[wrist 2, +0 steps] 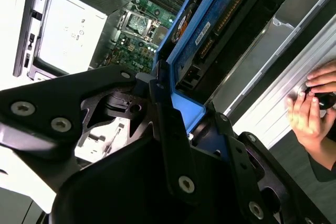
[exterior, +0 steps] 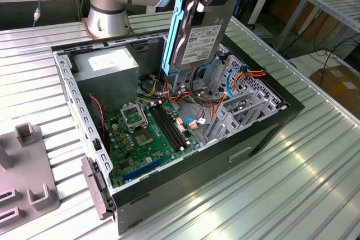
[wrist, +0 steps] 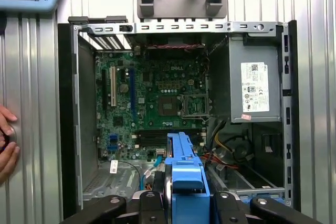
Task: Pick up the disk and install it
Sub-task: 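Insert the disk into the insertion slot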
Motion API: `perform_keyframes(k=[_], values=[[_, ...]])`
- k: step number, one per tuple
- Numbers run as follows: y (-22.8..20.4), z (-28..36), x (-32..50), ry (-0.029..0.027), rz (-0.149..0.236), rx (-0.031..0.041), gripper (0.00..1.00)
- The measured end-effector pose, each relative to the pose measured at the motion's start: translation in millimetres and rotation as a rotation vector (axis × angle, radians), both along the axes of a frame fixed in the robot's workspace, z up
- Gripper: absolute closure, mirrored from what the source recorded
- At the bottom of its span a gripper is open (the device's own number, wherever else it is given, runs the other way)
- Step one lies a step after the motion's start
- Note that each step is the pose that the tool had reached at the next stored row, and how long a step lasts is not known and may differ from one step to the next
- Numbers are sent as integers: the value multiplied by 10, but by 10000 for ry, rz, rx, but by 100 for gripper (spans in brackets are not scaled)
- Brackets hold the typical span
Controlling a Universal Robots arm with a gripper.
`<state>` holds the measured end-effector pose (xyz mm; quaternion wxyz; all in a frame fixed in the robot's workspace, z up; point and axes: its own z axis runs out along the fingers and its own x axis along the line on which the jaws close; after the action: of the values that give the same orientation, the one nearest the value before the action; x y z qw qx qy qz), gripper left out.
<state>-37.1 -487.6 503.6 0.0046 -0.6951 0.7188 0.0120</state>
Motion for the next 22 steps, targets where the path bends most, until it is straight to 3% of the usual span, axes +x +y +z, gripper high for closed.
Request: perform_keyframes(k=[6, 10, 14, 18, 22], values=[[-95, -4, 68, 0, 0, -23, 63], [-132, -18, 90, -2, -11, -107, 63], [-151, -54, 106, -46, -115, -110, 63], [-174, -67, 187, -64, -151, -107, 63], [-255, -79, 278, -63, -161, -109, 63]])
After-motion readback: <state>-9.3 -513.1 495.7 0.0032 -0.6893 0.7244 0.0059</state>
